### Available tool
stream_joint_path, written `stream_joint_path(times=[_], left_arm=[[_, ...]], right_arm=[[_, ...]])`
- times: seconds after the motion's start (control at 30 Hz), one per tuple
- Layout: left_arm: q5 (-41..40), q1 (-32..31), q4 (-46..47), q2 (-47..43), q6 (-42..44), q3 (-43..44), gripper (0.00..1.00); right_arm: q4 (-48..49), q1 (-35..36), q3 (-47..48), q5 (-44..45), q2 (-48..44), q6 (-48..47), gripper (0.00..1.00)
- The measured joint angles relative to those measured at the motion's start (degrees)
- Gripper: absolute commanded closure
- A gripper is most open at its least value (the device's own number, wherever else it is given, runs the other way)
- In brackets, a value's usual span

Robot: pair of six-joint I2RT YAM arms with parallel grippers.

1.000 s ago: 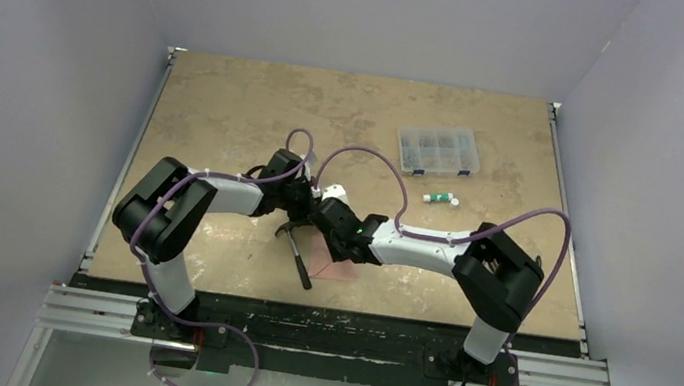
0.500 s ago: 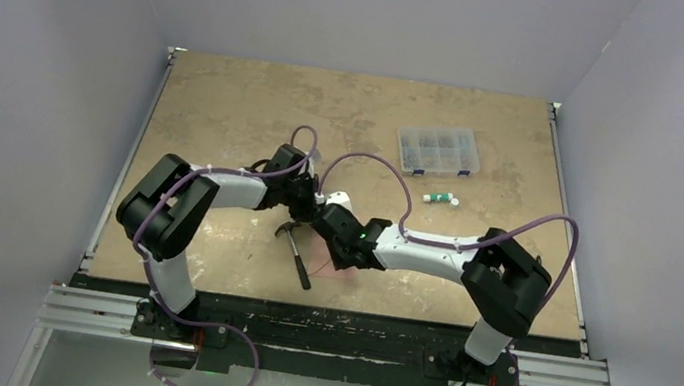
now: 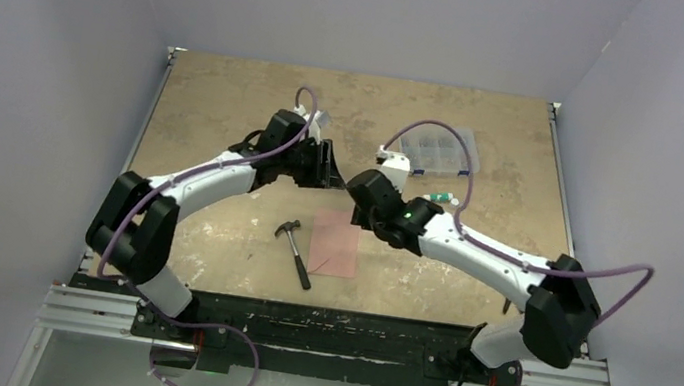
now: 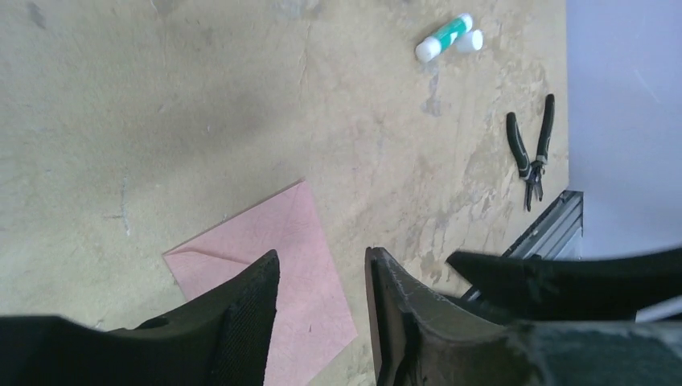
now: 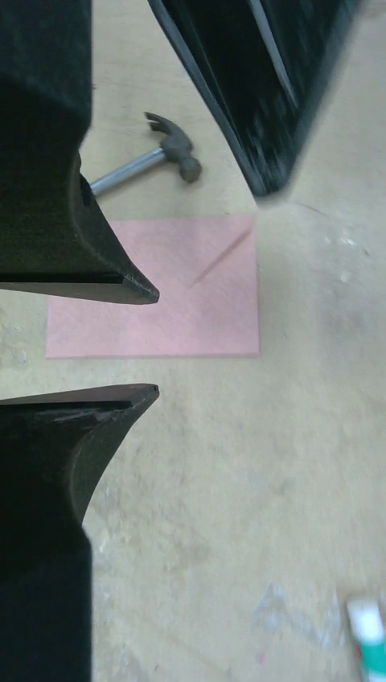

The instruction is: Place the letter into the envelope and seal it

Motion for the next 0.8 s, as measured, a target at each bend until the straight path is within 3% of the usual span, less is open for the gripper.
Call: stream_joint_path(times=[0.07, 0.13, 0.2, 0.27, 0.4, 0.57, 0.7, 0.8], left_arm=[[-1.51, 0.0, -1.22, -2.99, 1.03, 0.0, 0.48], [-4.37, 0.0, -2.91, -6.56, 2.25, 0.0, 0.34], [-7.69, 0.0, -4.13, -10.16, 3.58, -0.37, 0.16], [-11.41, 0.0, -4.74, -14.34, 4.74, -1.33, 0.1], [-18.93, 0.02, -6.25, -20.48, 8.09, -1.49, 0.09], [-22.01, 0.02, -6.73, -17.84, 12.48, 0.85, 0.12], [-22.38, 0.02, -4.31, -13.57, 14.99, 1.38, 0.11], [-23.19, 0.04, -3.19, -11.52, 16.63, 1.86, 0.11]], right_arm=[[0.28, -2.08, -1.95, 0.15, -3.21, 0.98, 0.45], [0.94, -5.14, -4.28, 0.11, -5.95, 1.25, 0.37], [1.51, -8.81, -6.23, -0.02, -8.02, 1.38, 0.36], [2.71, -13.35, -8.07, -0.39, -10.05, 1.38, 0.36], [4.2, -23.12, -8.81, -1.99, -11.96, 2.05, 0.36], [4.55, -35.08, -6.21, -4.07, -8.92, 1.36, 0.38], [4.55, -40.74, -2.49, -4.66, -3.06, 2.95, 0.37], [2.6, -41.38, -0.17, -4.94, 0.85, 8.48, 0.42]])
